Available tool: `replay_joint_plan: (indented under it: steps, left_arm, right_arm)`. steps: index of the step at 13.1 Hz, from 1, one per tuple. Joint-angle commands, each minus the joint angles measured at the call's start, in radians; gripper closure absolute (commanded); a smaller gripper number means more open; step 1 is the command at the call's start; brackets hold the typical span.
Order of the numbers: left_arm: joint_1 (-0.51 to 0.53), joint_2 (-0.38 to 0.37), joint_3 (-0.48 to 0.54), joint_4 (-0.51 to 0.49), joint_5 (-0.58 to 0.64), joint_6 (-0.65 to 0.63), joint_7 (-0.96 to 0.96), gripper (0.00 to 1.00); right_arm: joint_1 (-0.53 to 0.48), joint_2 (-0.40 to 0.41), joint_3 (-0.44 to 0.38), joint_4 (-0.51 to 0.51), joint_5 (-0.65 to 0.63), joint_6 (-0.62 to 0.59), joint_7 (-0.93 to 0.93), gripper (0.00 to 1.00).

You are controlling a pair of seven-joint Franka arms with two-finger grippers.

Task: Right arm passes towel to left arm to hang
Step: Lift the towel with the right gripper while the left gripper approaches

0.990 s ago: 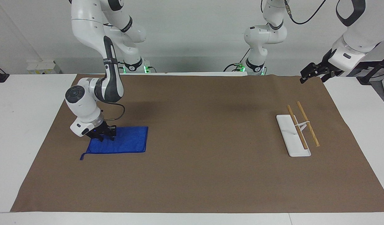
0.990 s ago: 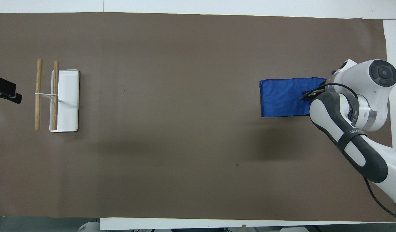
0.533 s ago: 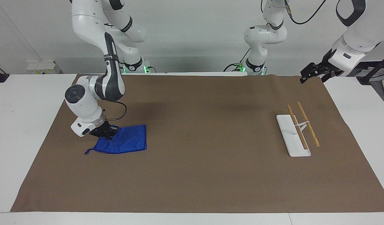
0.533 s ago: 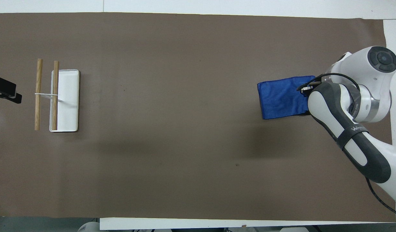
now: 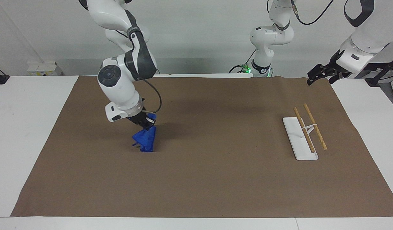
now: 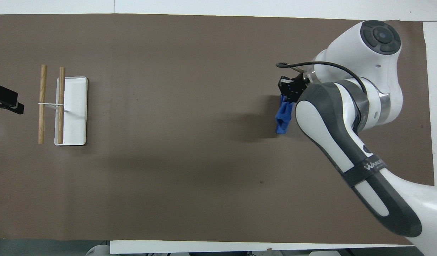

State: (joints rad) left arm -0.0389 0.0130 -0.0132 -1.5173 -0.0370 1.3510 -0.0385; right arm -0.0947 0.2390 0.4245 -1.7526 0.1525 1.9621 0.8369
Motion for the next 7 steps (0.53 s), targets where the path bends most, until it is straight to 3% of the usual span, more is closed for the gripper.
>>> replay_joint_plan:
  steps: [1,4,5,7]
  left_arm:
    - [0.004,-0.015,0.001,-0.008,-0.003,-0.016,0.002,0.00]
    - [-0.003,-0.024,-0.002,-0.030,-0.006,-0.007,-0.035,0.00]
    - [-0.009,-0.050,-0.002,-0.084,-0.007,0.038,-0.151,0.00]
    - [-0.004,-0.089,-0.004,-0.185,-0.102,0.161,-0.610,0.00]
  right_arm:
    - [-0.010,0.034,0.081,0.077,0.152,0.006,0.242,1.00]
    - [-0.008,0.046,0.195,0.085,0.254,0.177,0.497,1.00]
    - [0.007,0.062,0.242,0.094,0.254,0.252,0.602,1.00]
    - [0.045,0.106,0.298,0.129,0.252,0.404,0.801,1.00]
